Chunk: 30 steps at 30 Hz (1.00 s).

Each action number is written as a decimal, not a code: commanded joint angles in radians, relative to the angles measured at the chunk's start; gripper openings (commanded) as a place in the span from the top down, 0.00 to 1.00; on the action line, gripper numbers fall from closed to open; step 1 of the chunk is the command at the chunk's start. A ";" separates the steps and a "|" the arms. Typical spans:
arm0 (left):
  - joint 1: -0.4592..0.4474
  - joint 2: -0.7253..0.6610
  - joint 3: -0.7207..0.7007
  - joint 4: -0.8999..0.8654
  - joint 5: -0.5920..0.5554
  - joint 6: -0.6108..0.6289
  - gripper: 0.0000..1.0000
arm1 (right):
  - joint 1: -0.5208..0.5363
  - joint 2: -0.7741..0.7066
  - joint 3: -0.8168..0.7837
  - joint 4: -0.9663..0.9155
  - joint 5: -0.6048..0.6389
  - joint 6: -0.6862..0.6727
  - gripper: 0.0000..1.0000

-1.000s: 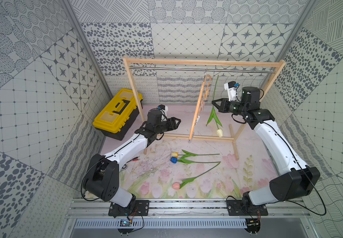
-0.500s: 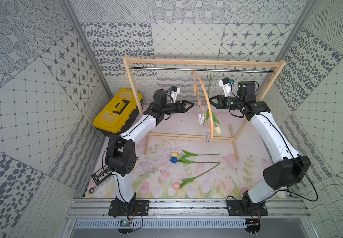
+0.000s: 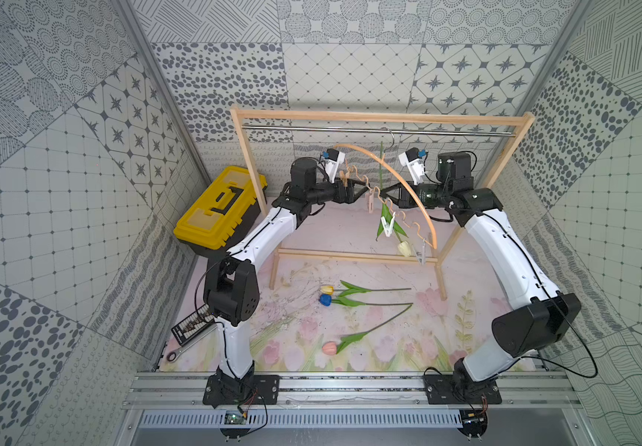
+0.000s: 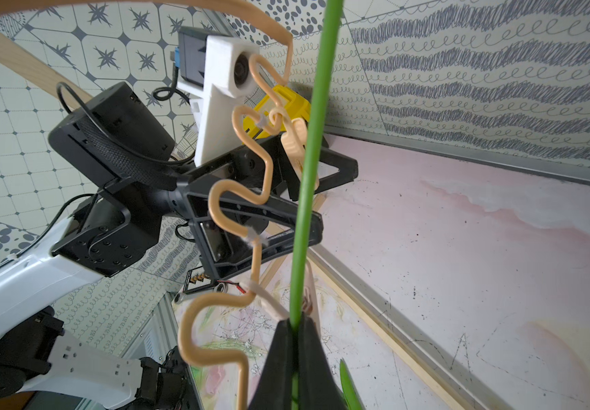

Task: Dry the flowers on a clothes hanger
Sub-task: Open the clamp at the hanger.

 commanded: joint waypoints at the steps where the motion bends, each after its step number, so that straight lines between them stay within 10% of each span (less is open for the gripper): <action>1: -0.001 -0.021 0.011 -0.058 -0.035 0.168 0.13 | 0.005 -0.004 0.028 0.004 -0.011 -0.022 1.00; 30: 0.046 -0.110 -0.024 -0.161 -0.030 0.288 0.31 | 0.020 -0.014 0.019 -0.011 -0.014 -0.037 1.00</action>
